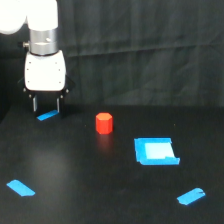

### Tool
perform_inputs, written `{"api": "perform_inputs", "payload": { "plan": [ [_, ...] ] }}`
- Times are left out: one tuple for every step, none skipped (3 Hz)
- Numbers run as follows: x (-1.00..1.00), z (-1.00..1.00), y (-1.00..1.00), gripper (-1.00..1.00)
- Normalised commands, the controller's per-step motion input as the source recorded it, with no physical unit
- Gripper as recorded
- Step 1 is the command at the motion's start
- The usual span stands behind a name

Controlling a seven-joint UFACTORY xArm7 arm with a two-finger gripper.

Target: Pick up the red object from the table

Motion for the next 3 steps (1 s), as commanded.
{"api": "perform_inputs", "payload": {
  "plan": [
    [0.72, -0.15, -0.16, 0.99],
    [0.72, -0.16, -0.17, 0.99],
    [0.82, -0.25, -0.29, 0.99]
  ]
}}
